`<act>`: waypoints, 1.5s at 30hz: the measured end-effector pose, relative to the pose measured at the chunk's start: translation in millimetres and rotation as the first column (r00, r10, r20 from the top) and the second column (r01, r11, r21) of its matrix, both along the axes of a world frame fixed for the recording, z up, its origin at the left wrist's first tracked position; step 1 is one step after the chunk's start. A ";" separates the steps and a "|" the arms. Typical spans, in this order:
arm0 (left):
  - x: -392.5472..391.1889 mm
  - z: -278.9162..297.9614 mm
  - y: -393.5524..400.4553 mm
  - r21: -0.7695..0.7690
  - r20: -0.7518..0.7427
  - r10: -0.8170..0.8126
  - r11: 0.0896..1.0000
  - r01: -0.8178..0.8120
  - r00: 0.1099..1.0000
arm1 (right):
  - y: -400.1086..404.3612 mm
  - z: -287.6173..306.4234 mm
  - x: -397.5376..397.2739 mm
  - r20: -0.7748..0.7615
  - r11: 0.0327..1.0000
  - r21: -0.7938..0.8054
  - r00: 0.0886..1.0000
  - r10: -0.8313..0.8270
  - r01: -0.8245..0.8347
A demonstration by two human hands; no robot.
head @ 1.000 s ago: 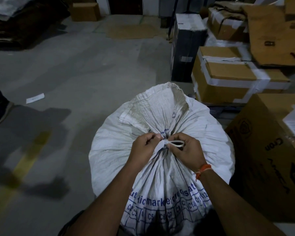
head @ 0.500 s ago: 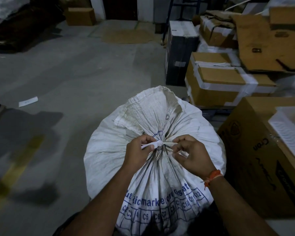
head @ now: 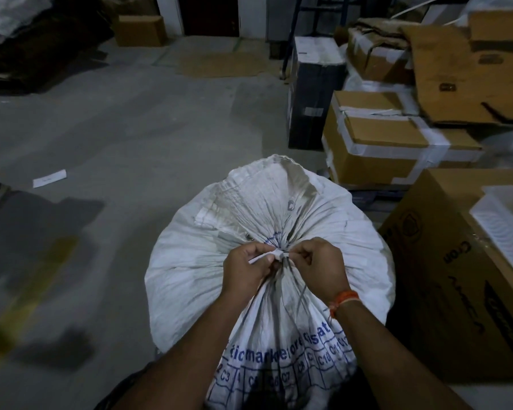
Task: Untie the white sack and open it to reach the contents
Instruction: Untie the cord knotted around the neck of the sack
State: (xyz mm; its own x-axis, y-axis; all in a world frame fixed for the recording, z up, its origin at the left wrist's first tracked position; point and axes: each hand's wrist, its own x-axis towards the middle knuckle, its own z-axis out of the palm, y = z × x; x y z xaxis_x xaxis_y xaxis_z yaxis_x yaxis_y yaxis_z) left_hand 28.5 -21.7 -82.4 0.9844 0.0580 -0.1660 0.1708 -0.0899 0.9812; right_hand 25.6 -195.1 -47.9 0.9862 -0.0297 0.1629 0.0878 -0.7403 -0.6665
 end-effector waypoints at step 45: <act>-0.7 8.0 -3.1 -0.137 0.023 0.020 0.990 -0.017 1.000 | 0.7 13.5 -8.0 0.046 0.996 0.056 0.997 0.061 -0.064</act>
